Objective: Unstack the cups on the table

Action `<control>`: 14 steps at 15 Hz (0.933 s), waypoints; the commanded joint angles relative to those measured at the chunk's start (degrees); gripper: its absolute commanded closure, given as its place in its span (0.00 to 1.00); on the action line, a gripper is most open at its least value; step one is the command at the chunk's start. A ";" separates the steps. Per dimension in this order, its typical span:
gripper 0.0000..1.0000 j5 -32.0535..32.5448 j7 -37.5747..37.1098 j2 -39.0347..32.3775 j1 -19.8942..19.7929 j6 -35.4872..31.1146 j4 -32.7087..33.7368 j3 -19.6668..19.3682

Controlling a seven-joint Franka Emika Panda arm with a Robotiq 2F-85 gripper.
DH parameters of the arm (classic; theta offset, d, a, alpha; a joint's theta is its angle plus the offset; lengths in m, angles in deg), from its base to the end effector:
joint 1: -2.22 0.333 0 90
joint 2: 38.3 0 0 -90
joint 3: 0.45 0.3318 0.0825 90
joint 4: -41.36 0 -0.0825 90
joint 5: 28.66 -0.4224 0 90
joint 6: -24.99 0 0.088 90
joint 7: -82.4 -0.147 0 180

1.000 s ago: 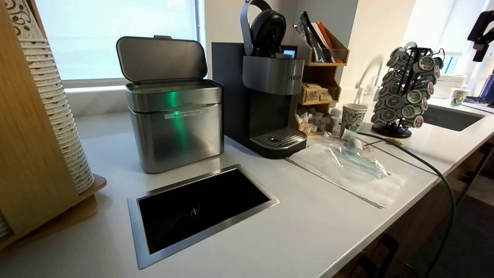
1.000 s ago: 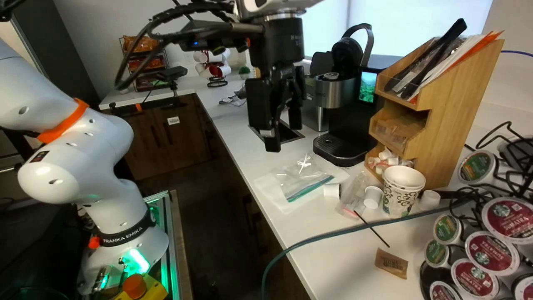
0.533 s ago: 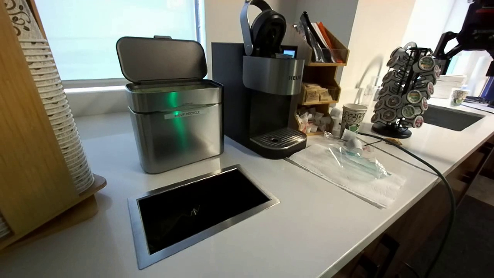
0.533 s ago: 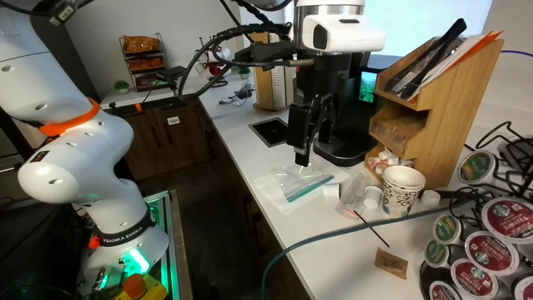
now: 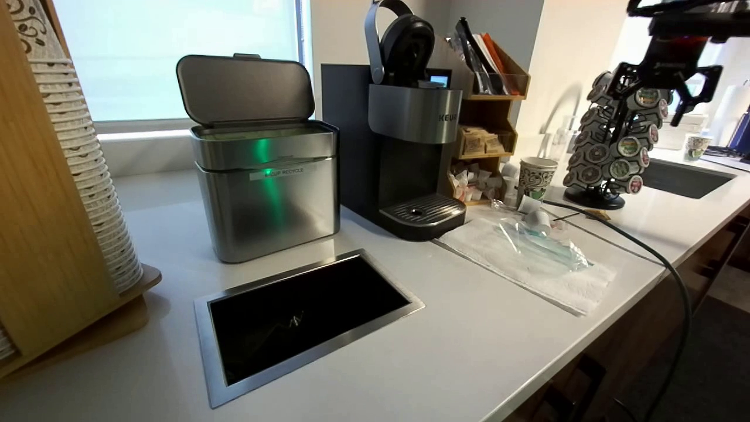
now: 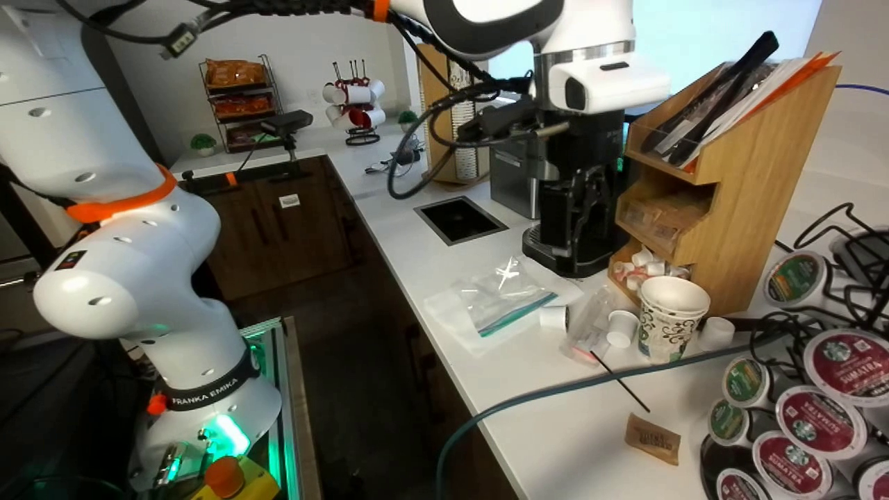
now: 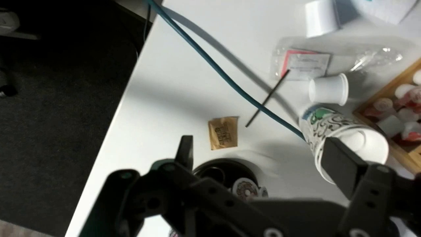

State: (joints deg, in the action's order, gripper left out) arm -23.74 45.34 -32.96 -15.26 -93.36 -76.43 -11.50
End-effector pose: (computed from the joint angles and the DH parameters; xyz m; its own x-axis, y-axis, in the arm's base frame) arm 0.5018 -0.2832 0.4480 0.4429 -0.8889 0.1170 -0.8944 -0.4471 -0.0114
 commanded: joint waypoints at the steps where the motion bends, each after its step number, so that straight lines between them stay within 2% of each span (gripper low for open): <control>1: 0.00 0.37 -1.93 -2.12 1.47 -1.36 0.93 -0.51; 5: 0.00 0.39 -2.24 -3.66 2.09 -1.61 1.77 -0.83; 8: 0.00 -4.04 -8.55 -6.10 2.39 -10.72 0.34 -0.79; 10: 0.00 -6.62 -11.92 -8.63 3.16 -19.50 -0.42 -0.43; 12: 0.00 -7.10 -14.03 -11.37 4.02 -28.91 -0.86 -0.45; 14: 0.00 -4.99 -16.82 -13.40 5.18 -34.84 -1.42 -1.01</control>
State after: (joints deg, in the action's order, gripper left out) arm -29.13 32.42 -43.60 -11.77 -120.93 -77.08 -11.56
